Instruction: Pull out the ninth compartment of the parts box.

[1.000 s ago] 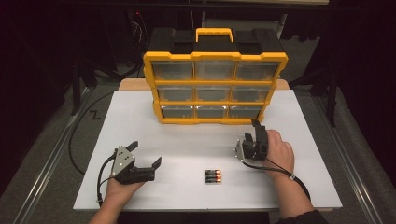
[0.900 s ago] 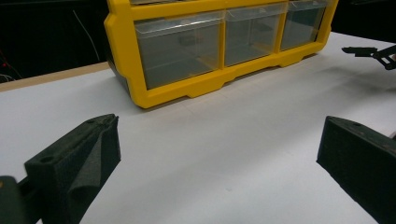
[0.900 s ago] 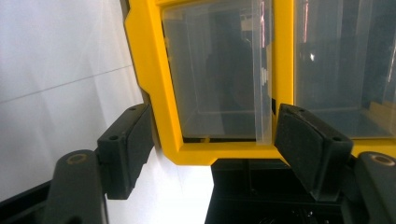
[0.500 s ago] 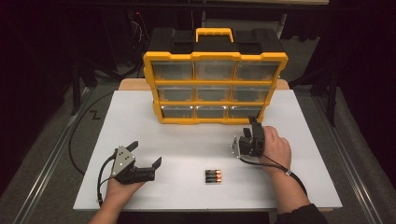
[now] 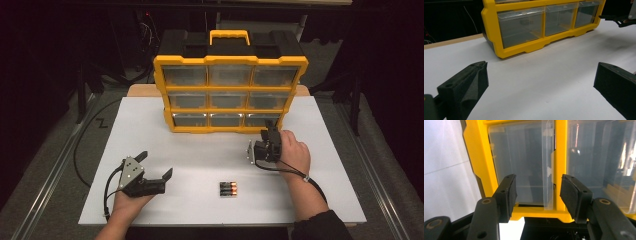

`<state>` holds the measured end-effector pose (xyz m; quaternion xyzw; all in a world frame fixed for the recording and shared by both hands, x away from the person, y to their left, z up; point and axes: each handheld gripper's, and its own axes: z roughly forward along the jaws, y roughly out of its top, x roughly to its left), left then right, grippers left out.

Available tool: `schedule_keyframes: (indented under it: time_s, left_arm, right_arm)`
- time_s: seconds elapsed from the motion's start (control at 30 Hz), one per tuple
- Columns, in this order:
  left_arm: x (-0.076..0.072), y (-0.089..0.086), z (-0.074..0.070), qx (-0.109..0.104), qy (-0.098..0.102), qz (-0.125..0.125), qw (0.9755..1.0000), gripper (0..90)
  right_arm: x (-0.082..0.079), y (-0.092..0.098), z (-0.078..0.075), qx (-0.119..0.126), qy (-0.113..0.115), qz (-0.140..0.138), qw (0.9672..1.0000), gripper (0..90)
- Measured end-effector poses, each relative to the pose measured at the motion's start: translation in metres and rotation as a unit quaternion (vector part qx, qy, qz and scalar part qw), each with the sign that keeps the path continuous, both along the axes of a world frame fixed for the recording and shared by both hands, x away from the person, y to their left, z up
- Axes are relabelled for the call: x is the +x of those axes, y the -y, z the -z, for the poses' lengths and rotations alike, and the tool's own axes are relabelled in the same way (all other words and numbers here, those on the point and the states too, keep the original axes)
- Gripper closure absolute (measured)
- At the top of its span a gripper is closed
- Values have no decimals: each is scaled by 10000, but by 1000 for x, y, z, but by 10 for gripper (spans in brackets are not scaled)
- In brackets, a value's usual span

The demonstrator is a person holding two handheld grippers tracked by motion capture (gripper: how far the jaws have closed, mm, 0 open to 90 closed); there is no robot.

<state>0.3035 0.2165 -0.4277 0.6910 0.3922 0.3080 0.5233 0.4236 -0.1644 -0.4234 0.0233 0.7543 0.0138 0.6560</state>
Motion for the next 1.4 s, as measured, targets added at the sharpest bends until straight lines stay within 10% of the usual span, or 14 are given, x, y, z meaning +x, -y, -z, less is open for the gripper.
schedule_keyframes:
  time_s: [1.4]
  left_arm:
    - [0, -1, 0, -7, -19, 23, 10000, 2]
  right_arm:
    - [27, -8, -4, -120, 216, 60, 9997, 743]
